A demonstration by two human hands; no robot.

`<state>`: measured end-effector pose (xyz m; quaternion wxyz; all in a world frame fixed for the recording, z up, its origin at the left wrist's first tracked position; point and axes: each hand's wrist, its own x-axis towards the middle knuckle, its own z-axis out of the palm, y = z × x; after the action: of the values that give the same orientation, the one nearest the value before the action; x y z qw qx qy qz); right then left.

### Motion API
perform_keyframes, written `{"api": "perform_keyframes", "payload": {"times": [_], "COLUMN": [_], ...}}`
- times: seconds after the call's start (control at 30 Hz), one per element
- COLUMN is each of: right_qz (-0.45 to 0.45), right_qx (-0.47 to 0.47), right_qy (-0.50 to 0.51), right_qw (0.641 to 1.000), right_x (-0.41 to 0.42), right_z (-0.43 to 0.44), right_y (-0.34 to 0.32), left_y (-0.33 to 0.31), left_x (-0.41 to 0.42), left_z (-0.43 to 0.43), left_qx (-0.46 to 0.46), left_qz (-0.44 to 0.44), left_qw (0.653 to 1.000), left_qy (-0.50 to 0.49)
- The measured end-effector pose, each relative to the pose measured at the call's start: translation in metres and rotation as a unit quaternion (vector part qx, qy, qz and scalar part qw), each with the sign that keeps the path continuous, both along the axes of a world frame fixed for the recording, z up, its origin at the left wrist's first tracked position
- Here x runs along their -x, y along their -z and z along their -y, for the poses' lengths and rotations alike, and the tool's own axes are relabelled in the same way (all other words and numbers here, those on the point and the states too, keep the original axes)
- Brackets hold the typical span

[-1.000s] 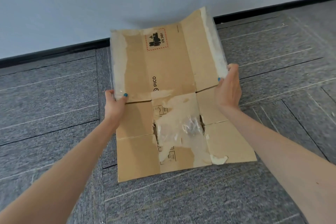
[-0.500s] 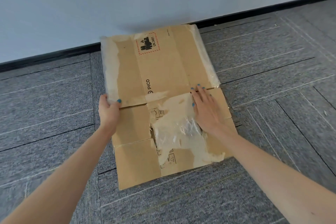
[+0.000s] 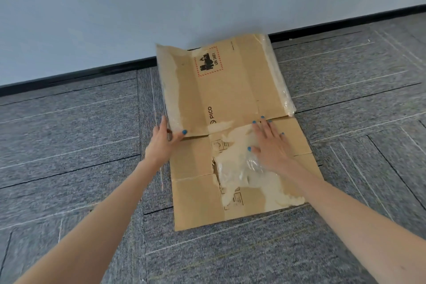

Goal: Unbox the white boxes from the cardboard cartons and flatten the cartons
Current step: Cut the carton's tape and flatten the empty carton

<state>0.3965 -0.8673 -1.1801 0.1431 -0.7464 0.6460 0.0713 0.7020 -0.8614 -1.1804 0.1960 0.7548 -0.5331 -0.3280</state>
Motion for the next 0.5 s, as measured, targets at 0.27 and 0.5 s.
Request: {"api": "perform_keyframes", "payload": {"times": [0.27,0.5], "right_qz": [0.005,0.027], "right_qx": [-0.098,-0.056], "right_qy": [-0.04,-0.024], "right_qw": [0.994,0.998], "right_x": [0.005,0.002], "right_z": [0.01,0.004], "right_y": [0.01,0.016], "left_y": [0.002,-0.003], "left_x": [-0.025,-0.03], "left_z": [-0.02,-0.03], "left_qx": [-0.029,-0.079], "left_qz": [-0.202,-0.45], "left_qw": [0.979,0.881], "left_qy": [-0.021,-0.127]}}
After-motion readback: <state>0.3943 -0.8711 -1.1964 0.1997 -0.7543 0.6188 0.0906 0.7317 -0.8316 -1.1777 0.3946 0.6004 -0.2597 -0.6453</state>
